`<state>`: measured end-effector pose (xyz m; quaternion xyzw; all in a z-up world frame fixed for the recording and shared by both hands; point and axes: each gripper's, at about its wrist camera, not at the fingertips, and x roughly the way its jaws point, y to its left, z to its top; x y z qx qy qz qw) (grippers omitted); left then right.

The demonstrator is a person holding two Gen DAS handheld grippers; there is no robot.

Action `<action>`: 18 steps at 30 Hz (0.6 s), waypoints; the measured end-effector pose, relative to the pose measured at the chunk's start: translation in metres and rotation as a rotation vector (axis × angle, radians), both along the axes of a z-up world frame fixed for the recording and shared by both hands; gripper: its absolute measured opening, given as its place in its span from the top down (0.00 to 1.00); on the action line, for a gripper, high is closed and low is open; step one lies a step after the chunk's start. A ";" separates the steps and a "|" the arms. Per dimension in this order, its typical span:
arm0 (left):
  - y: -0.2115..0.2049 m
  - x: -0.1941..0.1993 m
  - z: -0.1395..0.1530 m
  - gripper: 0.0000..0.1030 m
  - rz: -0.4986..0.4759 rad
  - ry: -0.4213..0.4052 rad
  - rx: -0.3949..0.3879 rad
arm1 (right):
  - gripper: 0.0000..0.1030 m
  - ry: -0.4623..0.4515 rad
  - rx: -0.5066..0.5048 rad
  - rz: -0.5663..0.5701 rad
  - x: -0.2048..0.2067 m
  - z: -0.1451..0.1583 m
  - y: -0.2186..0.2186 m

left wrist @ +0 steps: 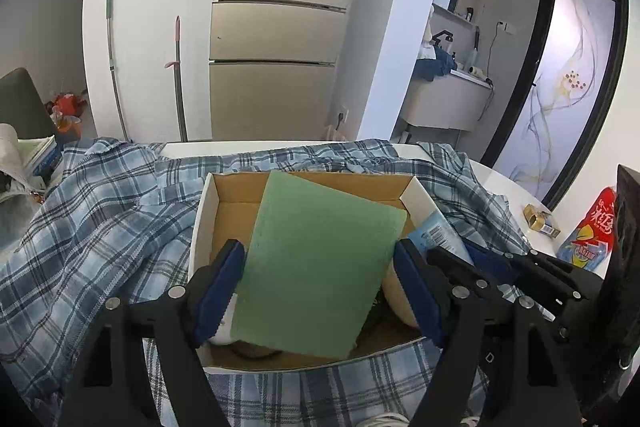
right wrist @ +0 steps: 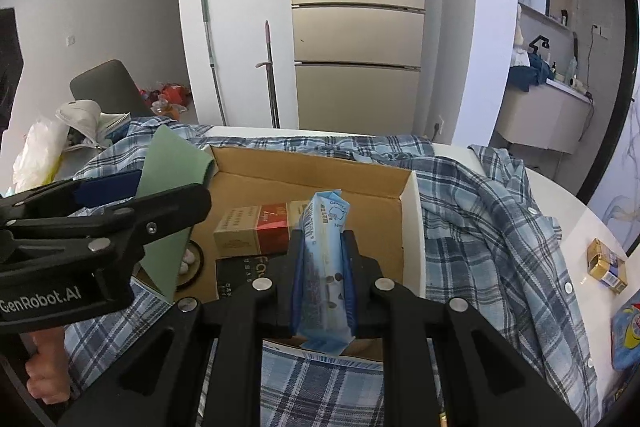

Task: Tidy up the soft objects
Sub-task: 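Open the left gripper to drop the card while the right releases the packet inside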

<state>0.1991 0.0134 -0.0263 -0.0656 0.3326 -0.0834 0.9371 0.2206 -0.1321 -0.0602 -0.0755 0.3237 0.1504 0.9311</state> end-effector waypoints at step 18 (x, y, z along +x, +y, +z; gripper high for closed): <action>0.018 -0.034 0.036 0.00 0.071 -0.144 -0.056 | 0.39 -0.008 0.125 -0.043 0.002 0.020 -0.028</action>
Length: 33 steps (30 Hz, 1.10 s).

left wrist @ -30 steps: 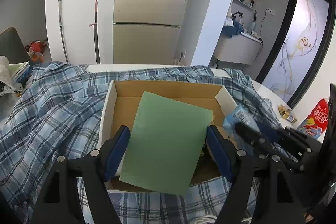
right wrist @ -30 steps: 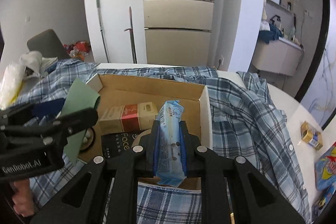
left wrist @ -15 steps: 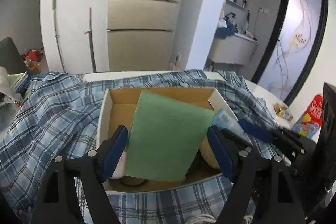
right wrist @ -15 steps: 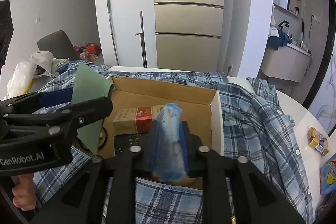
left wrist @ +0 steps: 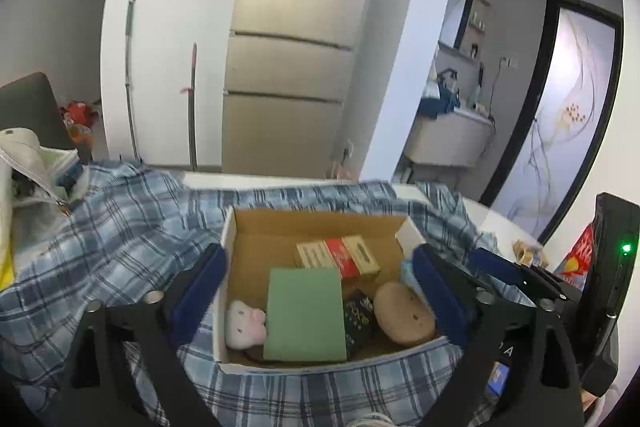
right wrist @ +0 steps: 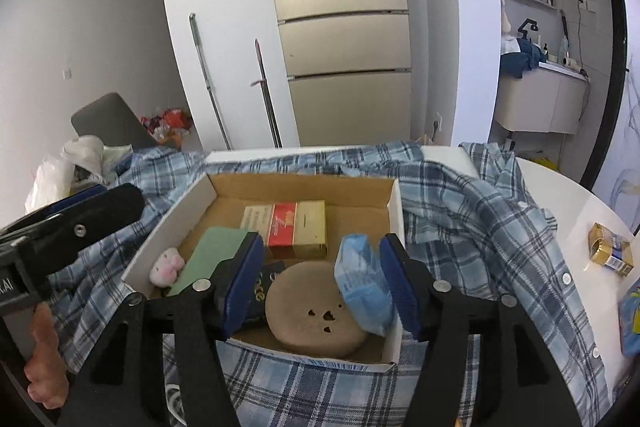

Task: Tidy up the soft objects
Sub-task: 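Open the left gripper to drop the card while the right releases the packet inside, then raise both open grippers away from the cardboard box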

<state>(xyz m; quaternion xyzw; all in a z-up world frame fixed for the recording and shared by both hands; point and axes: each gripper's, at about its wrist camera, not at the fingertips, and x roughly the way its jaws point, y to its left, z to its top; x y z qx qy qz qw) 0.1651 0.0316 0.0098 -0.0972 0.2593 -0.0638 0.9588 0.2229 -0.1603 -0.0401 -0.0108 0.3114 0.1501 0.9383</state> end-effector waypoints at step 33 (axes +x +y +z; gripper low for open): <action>-0.049 -0.128 0.028 0.00 -0.084 -0.085 0.082 | 0.06 -0.006 -0.084 -0.087 -0.129 0.041 -0.088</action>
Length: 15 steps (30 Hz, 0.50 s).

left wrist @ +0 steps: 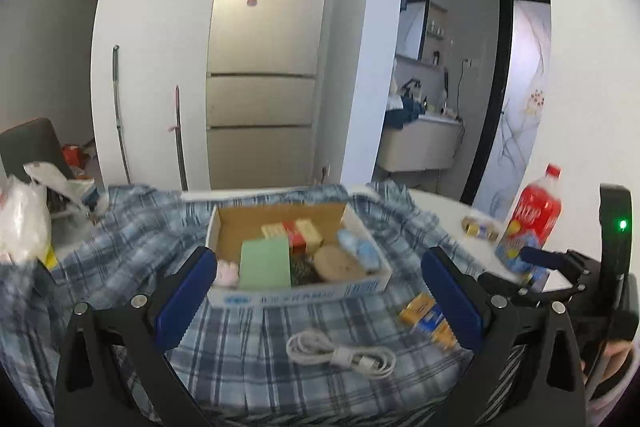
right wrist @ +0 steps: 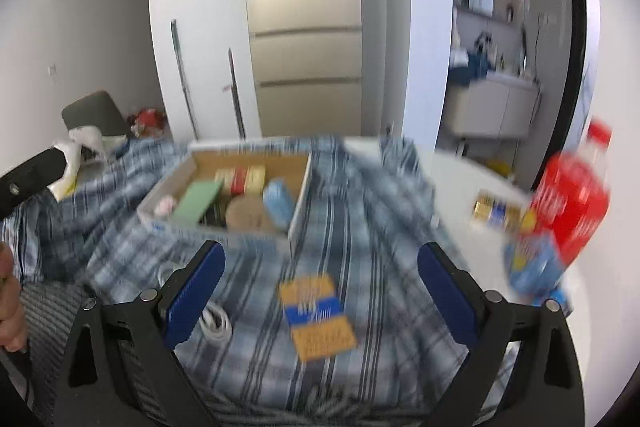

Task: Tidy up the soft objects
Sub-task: 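Raise both open grippers away from the cardboard box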

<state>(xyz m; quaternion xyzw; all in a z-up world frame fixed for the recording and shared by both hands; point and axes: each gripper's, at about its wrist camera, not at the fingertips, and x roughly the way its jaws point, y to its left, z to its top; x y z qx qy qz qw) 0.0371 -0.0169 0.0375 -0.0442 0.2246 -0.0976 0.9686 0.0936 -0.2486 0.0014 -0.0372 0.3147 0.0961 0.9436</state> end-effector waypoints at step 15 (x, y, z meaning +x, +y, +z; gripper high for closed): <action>-0.004 0.020 -0.067 0.00 0.038 0.092 0.061 | 0.28 0.267 -0.163 -0.069 0.032 -0.070 0.016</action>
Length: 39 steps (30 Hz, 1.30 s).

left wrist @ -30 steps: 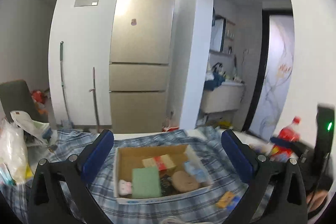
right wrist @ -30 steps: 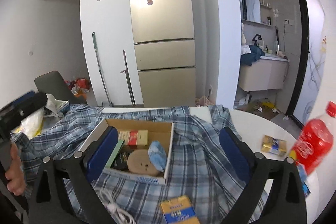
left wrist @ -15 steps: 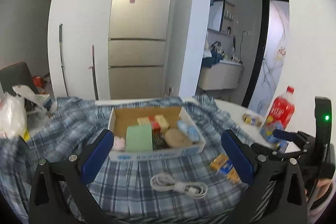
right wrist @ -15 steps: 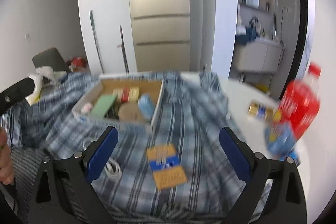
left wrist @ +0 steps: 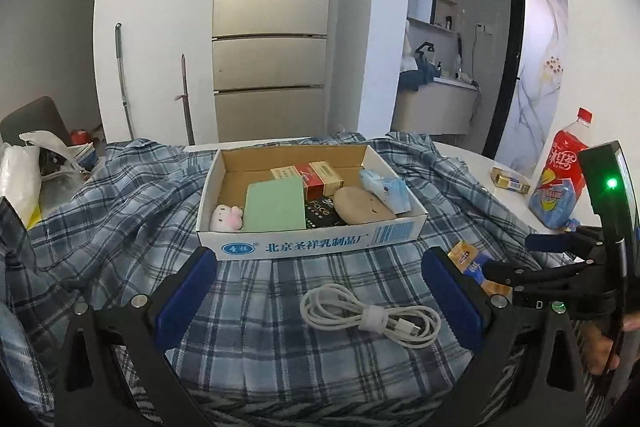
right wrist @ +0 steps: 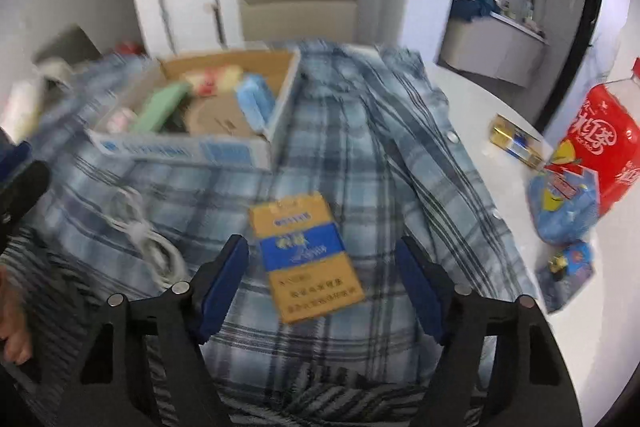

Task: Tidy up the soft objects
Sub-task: 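Raise both open grippers away from the cardboard box, then grasp the yellow-blue Liqun pack with the right gripper while the left grasps the white cable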

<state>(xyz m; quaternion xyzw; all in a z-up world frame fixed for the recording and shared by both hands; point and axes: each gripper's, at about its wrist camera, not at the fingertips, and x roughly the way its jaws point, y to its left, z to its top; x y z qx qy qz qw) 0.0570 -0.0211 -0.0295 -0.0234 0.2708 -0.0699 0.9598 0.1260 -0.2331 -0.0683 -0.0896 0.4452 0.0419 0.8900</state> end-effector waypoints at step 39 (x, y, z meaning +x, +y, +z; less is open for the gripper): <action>0.016 0.040 -0.042 0.60 -0.051 0.341 -0.136 | 0.49 0.284 0.039 0.204 0.021 -0.029 0.013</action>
